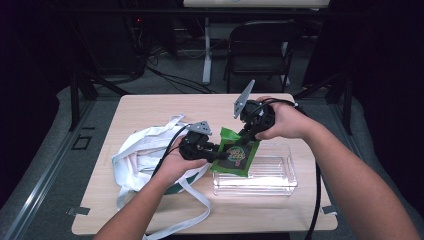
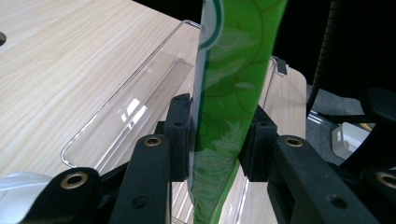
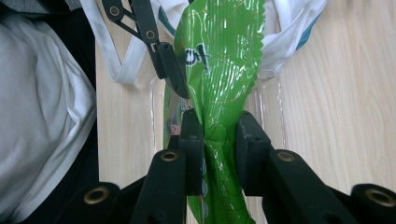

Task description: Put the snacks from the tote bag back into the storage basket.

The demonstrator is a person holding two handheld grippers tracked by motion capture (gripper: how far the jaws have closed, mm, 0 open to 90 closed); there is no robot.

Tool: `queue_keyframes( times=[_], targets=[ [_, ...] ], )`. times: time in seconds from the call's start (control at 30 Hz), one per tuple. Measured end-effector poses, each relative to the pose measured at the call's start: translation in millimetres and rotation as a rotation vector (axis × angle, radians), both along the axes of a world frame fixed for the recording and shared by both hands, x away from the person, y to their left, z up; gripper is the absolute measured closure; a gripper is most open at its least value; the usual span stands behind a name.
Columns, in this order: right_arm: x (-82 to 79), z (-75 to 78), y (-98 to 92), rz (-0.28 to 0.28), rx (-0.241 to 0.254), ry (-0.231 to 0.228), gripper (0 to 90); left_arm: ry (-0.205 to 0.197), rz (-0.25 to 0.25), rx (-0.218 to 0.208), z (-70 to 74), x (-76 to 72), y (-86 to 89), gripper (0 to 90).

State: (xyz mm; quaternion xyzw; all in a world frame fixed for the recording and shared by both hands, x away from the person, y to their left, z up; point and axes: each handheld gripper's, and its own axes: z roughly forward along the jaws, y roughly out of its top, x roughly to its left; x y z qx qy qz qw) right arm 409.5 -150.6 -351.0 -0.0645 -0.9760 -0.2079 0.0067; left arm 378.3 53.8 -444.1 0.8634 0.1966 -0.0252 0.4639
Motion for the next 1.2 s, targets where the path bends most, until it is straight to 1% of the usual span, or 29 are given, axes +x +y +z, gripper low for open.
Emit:
queue_keyframes(
  times=[0.1,0.13,0.2,0.3,0.33,0.37,0.43,0.47,0.53,0.57,0.6,0.63,0.67,0.73,0.8,0.83,0.87,0.97,1.0,1.03,1.07,1.17,1.2],
  targets=[
    [2.6,-1.2,0.2,0.012,-0.018,0.007,75.9,-0.007,0.002,0.018,-1.2,-0.7,-2.1,67.6],
    [3.7,-1.1,0.3,0.017,-0.026,0.006,76.0,-0.009,0.004,0.023,-1.4,-0.7,-2.3,65.8],
    [5.7,-1.0,-0.1,0.023,-0.034,0.001,76.2,-0.003,0.017,0.014,-1.9,-1.2,-1.5,60.8],
    [10.3,-2.8,-2.6,0.014,-0.046,-0.002,76.2,-0.009,0.025,0.019,-1.3,-1.9,0.4,57.8],
    [12.6,-2.8,-3.6,0.016,-0.066,-0.004,76.2,-0.016,0.026,0.028,-0.8,-2.1,2.0,57.8],
    [15.2,-4.5,-5.2,0.010,-0.069,-0.004,76.2,-0.016,0.034,0.023,-0.7,-2.8,3.1,56.9],
    [18.9,-6.8,-7.3,0.003,-0.079,-0.007,76.2,-0.015,0.040,0.018,-0.3,-3.2,6.1,56.7],
    [21.0,-8.8,-8.4,-0.002,-0.076,-0.003,76.2,-0.017,0.044,0.020,0.3,-4.0,8.7,56.6],
    [28.6,-13.3,-9.7,-0.002,-0.093,0.007,76.2,-0.020,0.048,0.016,2.3,-5.9,13.2,56.6],
    [28.6,-13.3,-9.7,-0.002,-0.093,0.007,76.2,-0.020,0.048,0.016,2.3,-5.9,13.2,56.9],
    [32.2,-15.7,-8.9,-0.004,-0.106,0.009,76.2,-0.023,0.050,0.014,3.0,-6.7,14.9,57.0],
    [32.2,-15.7,-8.9,-0.004,-0.106,0.009,76.2,-0.027,0.055,0.013,3.7,-7.7,17.0,57.0],
    [36.3,-18.0,-7.4,-0.009,-0.111,0.005,76.2,-0.025,0.064,0.002,4.0,-9.0,21.6,57.7],
    [38.4,-18.8,-6.8,-0.008,-0.111,0.004,76.2,-0.025,0.071,0.001,4.2,-9.4,24.2,57.9],
    [41.5,-20.6,-5.5,-0.016,-0.110,0.014,76.2,-0.024,0.082,-0.011,4.5,-10.2,29.2,58.0],
    [45.9,-22.5,-4.7,-0.008,-0.120,0.017,76.2,-0.021,0.087,-0.019,4.7,-10.8,31.4,58.2],
    [47.6,-24.2,-4.4,-0.008,-0.119,0.024,76.2,-0.026,0.091,-0.021,6.1,-12.8,35.7,58.2],
    [50.9,-27.9,-3.5,-0.012,-0.121,0.033,76.2,-0.029,0.097,-0.028,7.4,-15.4,39.3,58.2],
    [53.8,-30.0,-2.2,-0.003,-0.135,0.037,76.2,-0.035,0.099,-0.029,8.2,-16.7,41.3,58.2],
    [53.8,-30.0,-2.2,-0.003,-0.135,0.037,76.2,-0.037,0.100,-0.029,9.0,-17.9,43.6,58.2],
    [54.8,-32.0,-1.3,-0.005,-0.128,0.041,76.2,-0.036,0.106,-0.038,9.2,-19.9,47.1,58.2],
    [59.3,-35.3,3.1,0.016,-0.141,0.041,76.2,-0.033,0.116,-0.038,8.4,-22.6,56.1,58.3],
    [60.0,-36.8,4.7,0.015,-0.137,0.043,76.2,-0.034,0.123,-0.038,7.8,-23.3,58.8,58.3]
  ],
)
